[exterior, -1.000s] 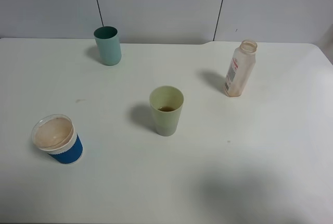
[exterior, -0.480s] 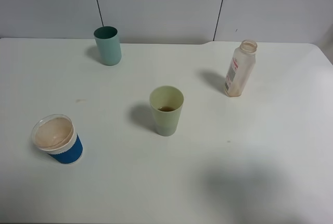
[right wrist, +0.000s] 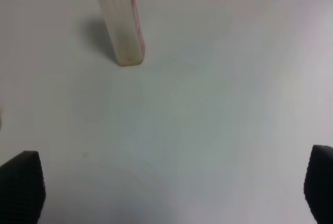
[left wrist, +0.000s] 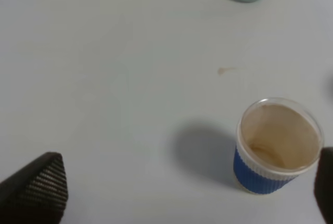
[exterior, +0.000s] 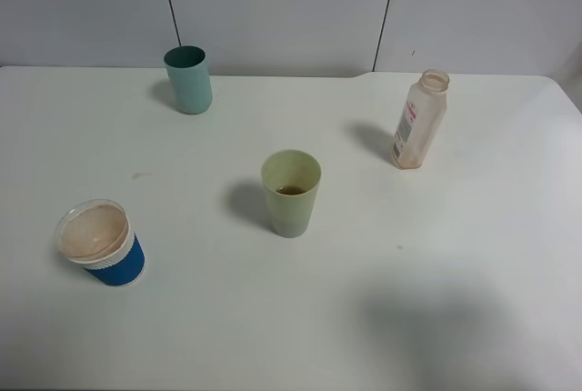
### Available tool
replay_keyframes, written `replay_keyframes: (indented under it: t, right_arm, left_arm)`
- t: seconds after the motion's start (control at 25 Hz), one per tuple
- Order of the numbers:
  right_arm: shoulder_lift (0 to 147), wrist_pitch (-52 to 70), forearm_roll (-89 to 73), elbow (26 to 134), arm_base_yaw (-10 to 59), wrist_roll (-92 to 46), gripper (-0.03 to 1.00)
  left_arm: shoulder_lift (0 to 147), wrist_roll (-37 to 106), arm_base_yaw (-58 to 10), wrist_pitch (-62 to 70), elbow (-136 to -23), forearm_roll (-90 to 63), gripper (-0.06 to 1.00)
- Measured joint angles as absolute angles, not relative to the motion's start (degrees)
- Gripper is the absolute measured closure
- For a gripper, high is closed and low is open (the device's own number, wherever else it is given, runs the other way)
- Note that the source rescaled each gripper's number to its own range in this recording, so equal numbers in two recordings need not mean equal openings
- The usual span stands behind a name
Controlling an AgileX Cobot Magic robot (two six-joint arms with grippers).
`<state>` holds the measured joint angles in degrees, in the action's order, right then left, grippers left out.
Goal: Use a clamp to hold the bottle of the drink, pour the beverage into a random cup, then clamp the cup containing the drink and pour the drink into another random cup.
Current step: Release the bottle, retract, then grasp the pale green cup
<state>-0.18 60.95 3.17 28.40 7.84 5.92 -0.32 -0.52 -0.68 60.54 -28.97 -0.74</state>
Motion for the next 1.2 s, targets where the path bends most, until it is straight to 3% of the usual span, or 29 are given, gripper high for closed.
replay_keyframes:
  t: [0.32,1.2]
  right_arm:
    - [-0.2,61.0,3.2,28.4,1.4,5.9,-0.03]
    - [-0.2,61.0,3.2,28.4,0.8,5.9,-0.03]
  left_arm:
    - [-0.3,-0.5,-0.7,60.5,-29.0,-0.7,0.07]
    - [-0.3,-0.5,-0.7,60.5,-29.0,-0.7,0.07]
